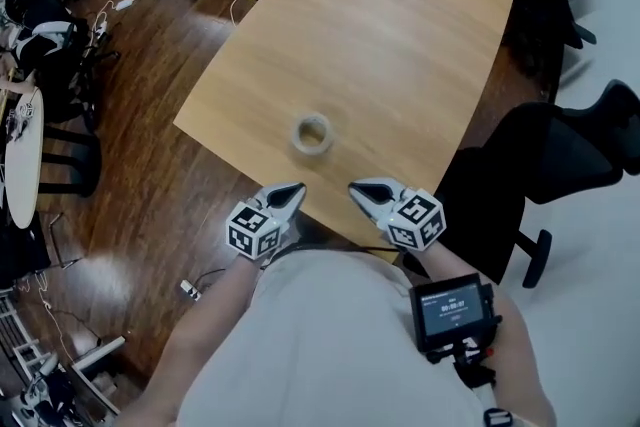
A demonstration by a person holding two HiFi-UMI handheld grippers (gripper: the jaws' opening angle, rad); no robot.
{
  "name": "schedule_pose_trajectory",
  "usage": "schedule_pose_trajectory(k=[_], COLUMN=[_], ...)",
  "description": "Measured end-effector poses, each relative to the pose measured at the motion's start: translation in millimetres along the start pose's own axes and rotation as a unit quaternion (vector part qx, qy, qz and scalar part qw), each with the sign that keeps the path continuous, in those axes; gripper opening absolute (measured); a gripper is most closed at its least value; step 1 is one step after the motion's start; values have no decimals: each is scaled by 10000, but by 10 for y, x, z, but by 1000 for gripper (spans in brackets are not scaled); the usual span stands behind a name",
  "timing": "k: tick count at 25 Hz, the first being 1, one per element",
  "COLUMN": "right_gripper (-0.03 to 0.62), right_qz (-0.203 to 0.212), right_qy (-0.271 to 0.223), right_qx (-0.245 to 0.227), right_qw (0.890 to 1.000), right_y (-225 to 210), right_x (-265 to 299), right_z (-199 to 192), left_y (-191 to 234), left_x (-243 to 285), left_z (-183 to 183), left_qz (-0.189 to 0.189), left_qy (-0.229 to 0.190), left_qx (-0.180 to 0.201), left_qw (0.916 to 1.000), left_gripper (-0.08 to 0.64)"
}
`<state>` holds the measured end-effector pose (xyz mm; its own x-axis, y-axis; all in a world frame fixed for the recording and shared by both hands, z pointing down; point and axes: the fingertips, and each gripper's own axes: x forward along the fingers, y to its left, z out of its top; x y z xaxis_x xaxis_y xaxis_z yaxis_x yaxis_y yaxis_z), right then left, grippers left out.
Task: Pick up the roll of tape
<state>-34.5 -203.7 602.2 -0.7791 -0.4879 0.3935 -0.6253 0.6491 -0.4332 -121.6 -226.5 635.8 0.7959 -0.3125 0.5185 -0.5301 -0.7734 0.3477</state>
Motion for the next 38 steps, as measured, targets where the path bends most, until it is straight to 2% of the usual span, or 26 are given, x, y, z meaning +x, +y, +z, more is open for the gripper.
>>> schedule_pose_trajectory(k=[5,9,14,16,21,25,29,31,35,38], right_gripper=[6,6,6,6,6,6,6,6,6,6], right_qz=[47,-102,-471,-567,-582,-583,-654,-690,-792,-889], right_qy=[118,-54,-291,-319,-364,-462,-563,-603,-658,-741], right_qx=[118,239,726,778,771,874,967,1007,1087,1154], right_qw=[9998,9996,9958,9949,9947,9934,9916,9907,9887,9866], right_y=[26,-96,-353,-357,-289,-284,-348,-365,-381,-383], right_x=[206,369,379,337,295,268,203,162,110,67], right_z=[70,110,38,-12,-68,-79,-110,-136,-198,-215], left_y=[174,317,450,460,581,698,808,832,829,810], left_x=[79,159,385,489,716,837,957,1003,1066,1123], left_z=[138,219,305,290,207,18,-184,-224,-202,-169], left_qz=[-258,-320,-306,-357,-289,-310,-376,-387,-402,-324], left_qy=[104,231,560,761,1473,2194,2925,3152,3406,3539], left_qx=[209,466,1039,1293,1987,2470,2753,2848,2889,2811], left_qw=[9994,9981,9925,9880,9685,9433,9150,9045,8938,8915], left_gripper=[6,6,6,6,11,60,81,81,81,124])
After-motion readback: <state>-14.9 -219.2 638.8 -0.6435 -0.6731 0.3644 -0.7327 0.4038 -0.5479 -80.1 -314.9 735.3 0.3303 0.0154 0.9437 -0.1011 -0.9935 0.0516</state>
